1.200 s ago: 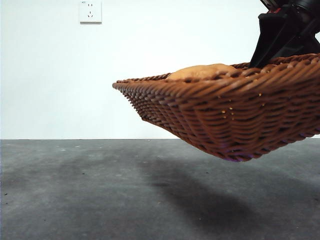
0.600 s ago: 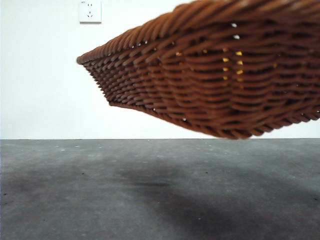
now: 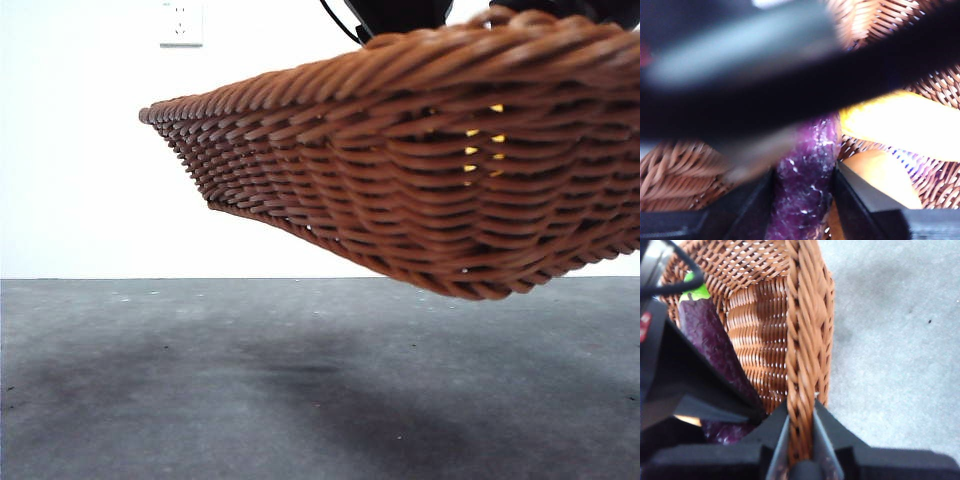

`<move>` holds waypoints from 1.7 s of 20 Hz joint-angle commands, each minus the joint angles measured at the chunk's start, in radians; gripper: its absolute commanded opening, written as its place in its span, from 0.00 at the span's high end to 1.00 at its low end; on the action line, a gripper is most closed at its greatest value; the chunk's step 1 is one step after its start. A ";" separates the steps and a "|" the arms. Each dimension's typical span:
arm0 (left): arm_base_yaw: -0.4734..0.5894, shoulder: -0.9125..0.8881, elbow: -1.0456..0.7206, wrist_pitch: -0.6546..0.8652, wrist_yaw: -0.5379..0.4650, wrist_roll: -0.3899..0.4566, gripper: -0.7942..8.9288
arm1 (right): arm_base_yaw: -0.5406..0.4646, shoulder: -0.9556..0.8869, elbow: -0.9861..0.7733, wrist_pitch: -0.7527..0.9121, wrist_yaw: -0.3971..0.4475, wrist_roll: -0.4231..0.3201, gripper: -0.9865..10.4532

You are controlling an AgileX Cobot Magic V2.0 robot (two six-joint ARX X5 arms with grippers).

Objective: Help me put the vegetables on the table into the basket

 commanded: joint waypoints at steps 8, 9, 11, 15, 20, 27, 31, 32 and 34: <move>0.103 -0.125 -0.006 -0.003 0.011 -0.113 0.48 | 0.001 0.003 -0.005 0.019 -0.017 0.006 0.92; 0.121 -0.172 -0.006 0.005 0.010 -0.150 0.48 | 0.000 0.003 -0.005 0.022 -0.018 0.007 0.92; 0.166 -0.283 -0.006 0.004 0.009 -0.240 0.48 | 0.000 0.003 -0.005 0.046 -0.017 0.026 0.92; 0.283 -0.489 -0.006 0.003 0.003 -0.437 0.75 | -0.001 0.003 -0.004 0.170 0.010 0.148 0.92; 0.360 -0.672 -0.006 -0.035 -0.014 -0.496 0.93 | -0.100 0.003 0.009 0.219 0.061 0.225 0.92; 0.363 -0.856 -0.006 -0.035 -0.102 -0.565 0.93 | -0.345 0.010 0.028 0.179 0.061 0.134 0.92; 0.363 -0.888 -0.006 -0.035 -0.102 -0.575 0.93 | -0.387 0.119 0.029 0.235 0.064 0.130 0.92; 0.363 -0.890 -0.006 -0.035 -0.102 -0.575 0.93 | -0.387 0.158 0.031 0.250 0.066 0.128 0.92; 0.363 -0.890 -0.006 -0.036 -0.102 -0.582 0.93 | -0.388 0.226 0.031 0.292 0.069 0.127 0.92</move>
